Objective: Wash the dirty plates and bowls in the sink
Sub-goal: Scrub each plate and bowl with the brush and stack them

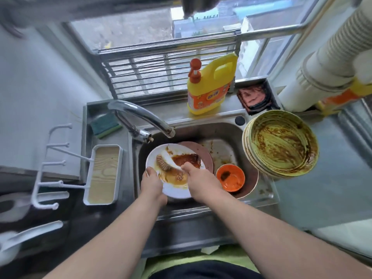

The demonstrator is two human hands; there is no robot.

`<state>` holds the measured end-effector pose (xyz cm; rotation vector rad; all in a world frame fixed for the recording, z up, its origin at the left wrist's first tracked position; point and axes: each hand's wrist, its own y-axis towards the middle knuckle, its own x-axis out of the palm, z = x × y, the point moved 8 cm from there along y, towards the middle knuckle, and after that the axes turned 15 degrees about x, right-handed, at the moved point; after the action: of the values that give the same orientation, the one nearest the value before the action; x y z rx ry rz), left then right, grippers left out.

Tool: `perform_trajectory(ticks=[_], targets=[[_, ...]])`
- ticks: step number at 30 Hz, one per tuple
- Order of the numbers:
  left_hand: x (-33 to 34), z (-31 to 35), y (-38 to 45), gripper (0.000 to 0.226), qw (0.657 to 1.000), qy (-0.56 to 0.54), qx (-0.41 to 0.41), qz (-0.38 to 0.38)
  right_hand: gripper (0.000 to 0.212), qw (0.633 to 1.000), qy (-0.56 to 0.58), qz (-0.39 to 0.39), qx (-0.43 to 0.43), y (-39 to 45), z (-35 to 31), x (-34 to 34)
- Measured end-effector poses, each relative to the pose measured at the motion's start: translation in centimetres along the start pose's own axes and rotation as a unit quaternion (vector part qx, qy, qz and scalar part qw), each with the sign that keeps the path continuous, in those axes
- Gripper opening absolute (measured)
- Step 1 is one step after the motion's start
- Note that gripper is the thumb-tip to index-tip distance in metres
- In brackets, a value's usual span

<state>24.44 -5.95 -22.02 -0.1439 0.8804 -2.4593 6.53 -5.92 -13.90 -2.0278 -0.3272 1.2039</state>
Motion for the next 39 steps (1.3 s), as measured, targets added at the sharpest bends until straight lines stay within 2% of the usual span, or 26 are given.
perform_trajectory(ticks=[4,7,10,13,15,18,20,22,24,26,29,32,36,38,39], targets=[[-0.4,0.1,0.1,0.044,0.997,-0.049,-0.034,0.041,0.062,0.991,-0.123,0.027,0.050,1.5,3.3,-3.7],[-1.0,0.5,0.5,0.045,0.994,-0.067,-0.048,0.067,0.054,0.988,-0.148,-0.035,0.015,-2.7,3.9,-2.8],[-0.7,-0.6,-0.6,0.047,0.993,-0.075,-0.064,0.057,0.049,0.986,-0.135,-0.082,-0.049,-5.7,0.6,-0.5],[0.3,-1.6,-2.7,0.047,0.988,-0.098,-0.101,0.056,0.067,0.988,-0.145,-0.032,-0.038,-2.2,-1.5,-1.6],[0.2,-1.2,-2.9,0.045,0.987,-0.104,-0.099,0.070,0.069,0.988,-0.156,0.015,-0.004,0.5,-0.1,-4.2],[-0.5,-0.9,-1.1,0.048,0.988,-0.098,-0.090,0.078,0.074,0.979,-0.204,-0.019,0.014,-0.8,3.6,-5.1],[-0.4,-0.8,-0.6,0.052,0.988,-0.099,-0.086,0.081,0.071,0.979,-0.194,-0.067,-0.011,-3.5,3.1,-3.4],[0.6,-0.7,-1.8,0.049,0.989,-0.092,-0.083,0.078,0.067,0.980,-0.171,-0.083,-0.051,-4.5,0.8,-2.0],[1.4,-0.8,-3.0,0.037,0.989,-0.095,-0.085,0.068,0.068,0.985,-0.161,-0.046,-0.046,-2.0,0.2,-2.3],[1.2,-0.9,-2.4,0.041,0.987,-0.118,-0.088,0.065,0.072,0.988,-0.155,-0.013,-0.011,0.7,2.2,-4.4],[-0.3,-2.9,1.9,0.059,0.988,-0.117,-0.080,0.059,0.066,0.985,-0.167,-0.032,-0.007,-1.0,4.7,-4.5],[0.2,-1.3,0.4,0.054,0.989,-0.111,-0.079,0.058,0.059,0.984,-0.147,-0.072,-0.071,-4.9,2.3,-1.8],[0.8,0.3,-1.8,0.048,0.991,-0.103,-0.063,0.052,0.070,0.985,-0.173,0.000,-0.017,0.9,2.8,-4.7],[0.7,0.7,-1.0,0.050,0.992,-0.098,-0.064,0.049,0.071,0.986,-0.164,0.001,-0.004,1.6,3.4,-5.6],[0.7,0.9,-0.4,0.052,0.992,-0.099,-0.066,0.050,0.070,0.989,-0.149,-0.007,-0.024,0.6,3.0,-5.1]])
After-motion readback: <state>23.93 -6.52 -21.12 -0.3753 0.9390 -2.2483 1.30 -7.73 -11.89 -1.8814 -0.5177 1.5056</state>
